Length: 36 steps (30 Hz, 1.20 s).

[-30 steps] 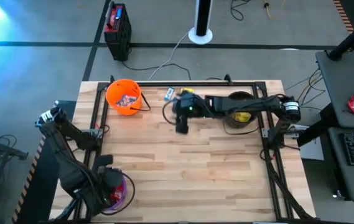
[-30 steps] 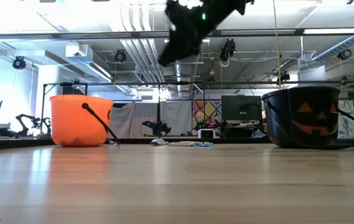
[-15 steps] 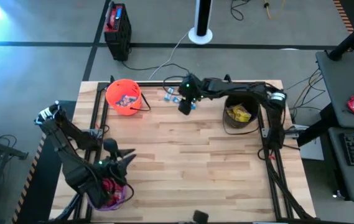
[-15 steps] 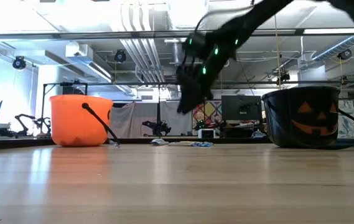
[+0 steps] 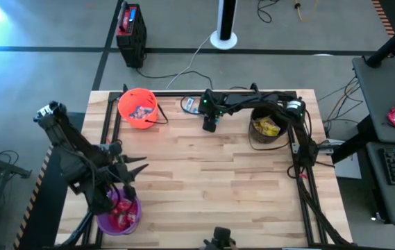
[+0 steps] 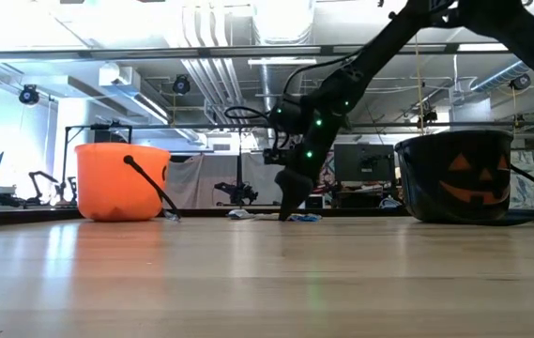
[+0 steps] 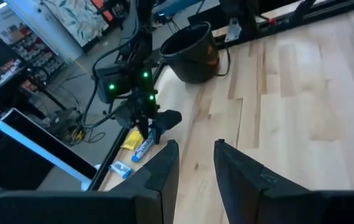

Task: Sort candy by brand, put in halloween buckets
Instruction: Put the white chocolate bar into the orange bucket

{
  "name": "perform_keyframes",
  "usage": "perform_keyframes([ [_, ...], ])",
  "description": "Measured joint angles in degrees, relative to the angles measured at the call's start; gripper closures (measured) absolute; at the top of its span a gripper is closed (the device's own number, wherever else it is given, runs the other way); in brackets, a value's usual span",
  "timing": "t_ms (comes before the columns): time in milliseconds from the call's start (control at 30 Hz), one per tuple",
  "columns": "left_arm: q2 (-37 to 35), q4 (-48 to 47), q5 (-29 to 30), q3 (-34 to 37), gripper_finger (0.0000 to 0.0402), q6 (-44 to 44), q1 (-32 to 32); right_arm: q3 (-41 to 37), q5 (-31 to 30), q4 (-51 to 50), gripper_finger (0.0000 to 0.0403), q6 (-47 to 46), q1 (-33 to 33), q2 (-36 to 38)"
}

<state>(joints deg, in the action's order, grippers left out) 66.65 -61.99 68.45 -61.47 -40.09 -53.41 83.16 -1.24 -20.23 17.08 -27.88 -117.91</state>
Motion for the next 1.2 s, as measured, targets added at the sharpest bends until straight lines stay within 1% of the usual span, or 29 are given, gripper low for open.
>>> perform_keyframes([
  [133,-1.2,0.8,1.4,2.6,0.0316,0.6,0.0,0.1,0.2,0.1,0.0227,-0.4,0.0,-0.7],
  [200,-1.3,1.0,2.8,3.7,0.0316,0.5,0.0,0.1,0.2,0.1,0.0239,-0.6,0.0,-1.0],
  [300,-1.1,1.1,4.3,4.9,0.0316,0.5,0.0,0.2,0.2,0.1,0.0280,-0.7,0.0,-1.5],
  [467,-0.2,1.4,4.6,5.0,0.0316,0.4,0.1,0.3,0.1,0.6,0.0371,-0.1,0.1,-1.3],
  [500,-0.1,1.4,4.6,5.0,0.0316,0.4,0.1,0.2,0.1,0.4,0.0383,0.2,0.2,-1.1],
  [633,0.4,1.6,4.6,5.0,0.0316,0.4,0.1,0.0,-0.2,-1.2,0.0394,0.2,1.3,0.5],
  [800,0.7,2.2,4.6,5.0,0.0316,0.4,0.1,-0.2,0.2,-2.5,0.0395,0.5,3.8,3.6],
  [1100,0.8,3.3,4.1,5.0,0.0316,-1.0,0.0,-1.8,0.2,-0.7,0.0395,0.2,9.7,8.8],
  [1133,0.8,3.4,4.1,5.0,0.0316,-1.1,0.0,-2.1,-0.1,-0.3,0.0395,-0.3,10.1,9.2],
  [1200,0.8,3.4,4.1,5.0,0.0316,-1.2,0.0,-3.2,-3.0,2.2,0.0395,-1.7,10.7,9.6],
])
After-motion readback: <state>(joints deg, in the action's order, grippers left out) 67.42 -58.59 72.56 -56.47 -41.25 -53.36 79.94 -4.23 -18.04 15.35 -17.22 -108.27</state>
